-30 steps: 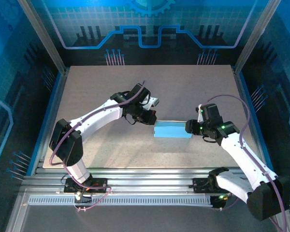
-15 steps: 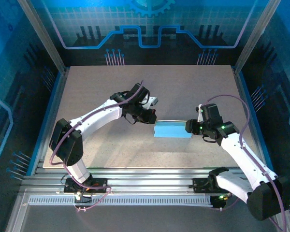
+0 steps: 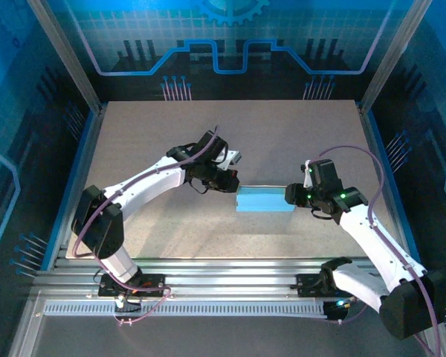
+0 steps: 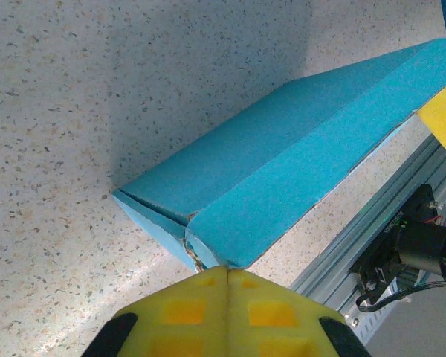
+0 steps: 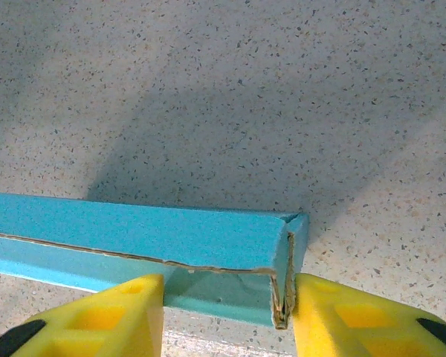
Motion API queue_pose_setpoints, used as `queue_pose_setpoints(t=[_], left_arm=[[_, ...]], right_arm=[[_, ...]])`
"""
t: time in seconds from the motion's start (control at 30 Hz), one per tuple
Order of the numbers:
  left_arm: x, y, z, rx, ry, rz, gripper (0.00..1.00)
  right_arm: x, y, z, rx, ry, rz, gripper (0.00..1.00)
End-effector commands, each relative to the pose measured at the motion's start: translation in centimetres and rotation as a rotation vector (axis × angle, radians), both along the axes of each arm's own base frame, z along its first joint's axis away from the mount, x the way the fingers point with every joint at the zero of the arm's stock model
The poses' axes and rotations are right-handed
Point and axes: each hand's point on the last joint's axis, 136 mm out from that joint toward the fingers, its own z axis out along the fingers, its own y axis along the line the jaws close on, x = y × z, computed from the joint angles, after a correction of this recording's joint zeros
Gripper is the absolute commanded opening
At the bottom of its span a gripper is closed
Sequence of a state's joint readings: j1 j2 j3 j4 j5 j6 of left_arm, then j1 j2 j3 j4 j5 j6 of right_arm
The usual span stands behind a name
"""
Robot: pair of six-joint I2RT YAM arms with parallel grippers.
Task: Fold the paper box
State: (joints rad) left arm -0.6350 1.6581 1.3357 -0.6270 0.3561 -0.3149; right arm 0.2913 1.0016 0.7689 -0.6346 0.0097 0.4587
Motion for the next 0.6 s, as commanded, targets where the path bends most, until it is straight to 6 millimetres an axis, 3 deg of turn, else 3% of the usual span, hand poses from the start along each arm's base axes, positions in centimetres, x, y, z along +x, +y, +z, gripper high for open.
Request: queue_pose_setpoints(t=[0.0, 0.37, 0.57], left_arm=[[-0.8, 1.4, -1.3, 0.057, 0.023, 0.016, 0.00], [-1.0, 1.4, -1.1, 0.056, 0.010, 0.015, 0.01], [-0.3, 0.9, 0.7, 0.014, -0.044, 0.021, 0.21]], right_arm=[[-1.2, -0.5, -1.6, -0.024, 0.071, 0.004, 0.47], [-1.2, -0.5, -1.7, -0.026, 0.071, 0.004, 0.46], [-1.3, -0.5, -1.6, -0.025, 0.067, 0.006, 0.46]])
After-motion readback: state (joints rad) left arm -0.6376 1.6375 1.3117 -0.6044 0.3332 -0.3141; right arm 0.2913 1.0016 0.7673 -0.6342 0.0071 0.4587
